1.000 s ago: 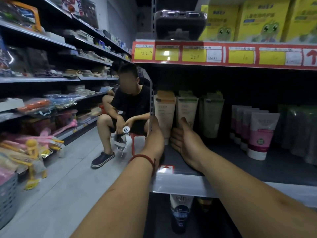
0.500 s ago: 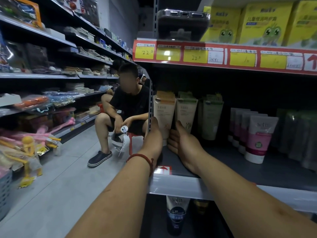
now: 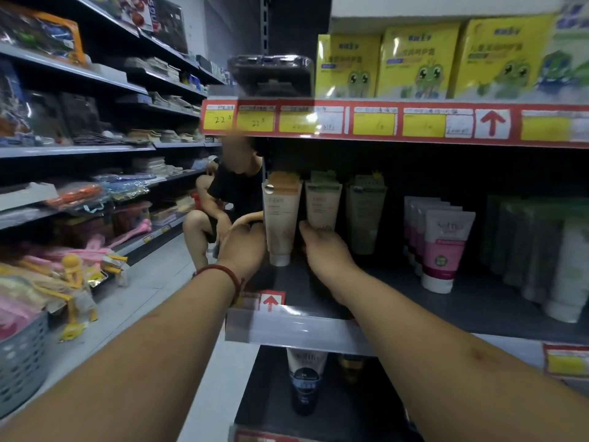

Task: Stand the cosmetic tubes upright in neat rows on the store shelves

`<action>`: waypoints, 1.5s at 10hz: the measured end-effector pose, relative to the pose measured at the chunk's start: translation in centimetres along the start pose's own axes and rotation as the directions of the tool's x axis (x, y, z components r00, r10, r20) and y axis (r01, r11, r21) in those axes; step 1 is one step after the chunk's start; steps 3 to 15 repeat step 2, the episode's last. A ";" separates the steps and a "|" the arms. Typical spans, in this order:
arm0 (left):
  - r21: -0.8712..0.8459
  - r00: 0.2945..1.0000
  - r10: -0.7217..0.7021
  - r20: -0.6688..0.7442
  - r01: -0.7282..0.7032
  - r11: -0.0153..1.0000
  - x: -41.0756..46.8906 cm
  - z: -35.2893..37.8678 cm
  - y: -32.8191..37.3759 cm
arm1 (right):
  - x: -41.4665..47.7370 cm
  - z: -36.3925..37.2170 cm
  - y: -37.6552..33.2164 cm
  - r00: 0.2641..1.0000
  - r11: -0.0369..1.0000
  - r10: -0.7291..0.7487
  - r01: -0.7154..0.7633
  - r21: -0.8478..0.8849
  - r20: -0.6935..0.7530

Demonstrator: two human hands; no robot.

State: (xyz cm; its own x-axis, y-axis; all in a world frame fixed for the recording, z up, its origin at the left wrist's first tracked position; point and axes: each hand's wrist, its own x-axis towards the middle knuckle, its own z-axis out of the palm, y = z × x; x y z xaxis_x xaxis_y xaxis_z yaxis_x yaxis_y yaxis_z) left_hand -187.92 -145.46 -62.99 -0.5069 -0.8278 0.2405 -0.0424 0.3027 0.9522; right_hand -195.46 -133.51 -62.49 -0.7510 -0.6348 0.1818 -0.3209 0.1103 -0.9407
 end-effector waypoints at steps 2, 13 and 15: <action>0.488 0.957 0.251 0.147 -0.291 0.823 -7.9 -2.3 5.7 | -5.5 -7.9 -3.4 0.969 0.861 -0.248 0.215 -0.462 -0.012; 0.488 0.957 0.251 0.147 -0.291 0.823 -7.9 -2.3 5.7 | -5.5 -7.9 -3.4 0.969 0.861 -0.248 0.215 -0.462 -0.012; 0.488 0.957 0.251 0.147 -0.291 0.823 -7.9 -2.3 5.7 | -5.5 -7.9 -3.4 0.969 0.861 -0.248 0.215 -0.462 -0.012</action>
